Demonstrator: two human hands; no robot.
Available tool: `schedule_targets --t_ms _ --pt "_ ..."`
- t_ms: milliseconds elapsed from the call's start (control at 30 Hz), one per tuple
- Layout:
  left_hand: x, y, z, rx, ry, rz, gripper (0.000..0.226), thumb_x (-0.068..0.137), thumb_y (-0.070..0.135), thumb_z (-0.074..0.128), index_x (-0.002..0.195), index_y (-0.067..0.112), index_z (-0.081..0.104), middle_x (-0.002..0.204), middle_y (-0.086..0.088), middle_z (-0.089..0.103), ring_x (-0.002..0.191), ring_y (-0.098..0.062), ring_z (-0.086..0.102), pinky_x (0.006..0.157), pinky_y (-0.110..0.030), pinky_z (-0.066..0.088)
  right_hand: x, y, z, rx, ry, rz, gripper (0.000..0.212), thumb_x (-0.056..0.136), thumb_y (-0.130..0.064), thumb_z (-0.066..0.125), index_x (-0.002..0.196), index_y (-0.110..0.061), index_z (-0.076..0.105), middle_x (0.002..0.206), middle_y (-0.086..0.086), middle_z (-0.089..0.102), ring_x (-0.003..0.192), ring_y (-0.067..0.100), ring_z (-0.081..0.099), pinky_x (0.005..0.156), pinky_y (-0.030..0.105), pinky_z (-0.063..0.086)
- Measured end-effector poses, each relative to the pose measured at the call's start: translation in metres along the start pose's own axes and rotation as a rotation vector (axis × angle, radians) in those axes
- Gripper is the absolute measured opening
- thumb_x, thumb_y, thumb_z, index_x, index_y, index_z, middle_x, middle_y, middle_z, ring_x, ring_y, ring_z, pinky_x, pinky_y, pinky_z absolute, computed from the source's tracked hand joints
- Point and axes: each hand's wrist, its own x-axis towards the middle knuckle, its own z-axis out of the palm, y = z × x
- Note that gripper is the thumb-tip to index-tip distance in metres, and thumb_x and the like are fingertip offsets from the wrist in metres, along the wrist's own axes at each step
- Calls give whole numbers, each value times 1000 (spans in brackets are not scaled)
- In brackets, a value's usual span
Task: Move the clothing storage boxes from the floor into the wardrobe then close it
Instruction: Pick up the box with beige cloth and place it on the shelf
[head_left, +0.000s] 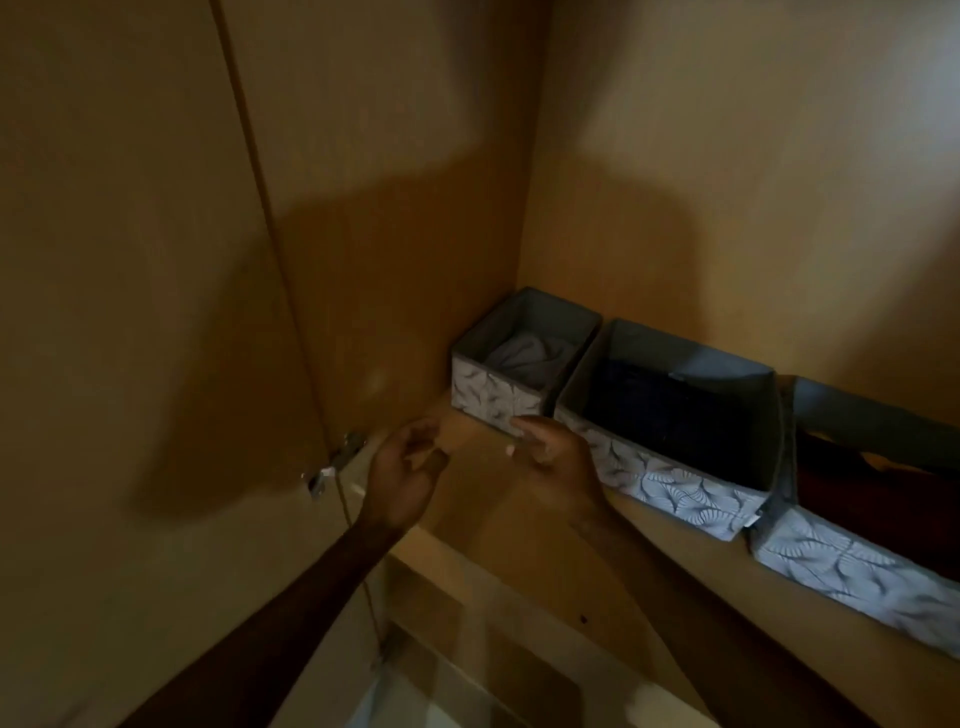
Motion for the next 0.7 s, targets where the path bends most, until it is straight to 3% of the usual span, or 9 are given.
schedule_targets --t_ms 100,300,433,533,700 --pt "-61 -6 -8 2 85 -95 30 86 8 69 105 30 65 109 10 69 103 -11 64 94 -44 52 -41 6 4 10 -105 68 39 88 -24 66 127 -18 61 122 -7 63 110 6 58 85 13 46" --pt "-187 -22 -33 -33 243 -272 30 89 7 64 118 15 62 107 -1 70 104 -14 65 89 -29 52 -118 8 36 85 -298 128 36 87 -26 64 123 -24 63 112 -9 67 96 -4 59 73 12 48" --pt "-274 -33 -66 22 372 -355 29 91 8 63 118 17 61 107 0 70 101 -7 64 85 -22 53 -170 -7 67 127 -498 116 32 89 -25 63 121 -28 65 110 -15 67 96 -5 61 79 12 48" --pt "-334 -39 -89 21 503 -414 27 90 7 64 115 18 62 104 0 71 100 -8 65 77 -14 51 -208 -19 99 141 -649 102 32 88 -26 65 120 -30 65 101 -8 71 88 -2 65 74 16 50" --pt "-438 -44 -133 -3 733 -487 28 89 8 65 116 15 65 104 -1 73 101 -8 67 81 -16 50 -278 -58 162 126 -884 46 34 87 -22 66 121 -25 65 105 -13 67 91 -4 62 74 5 46"
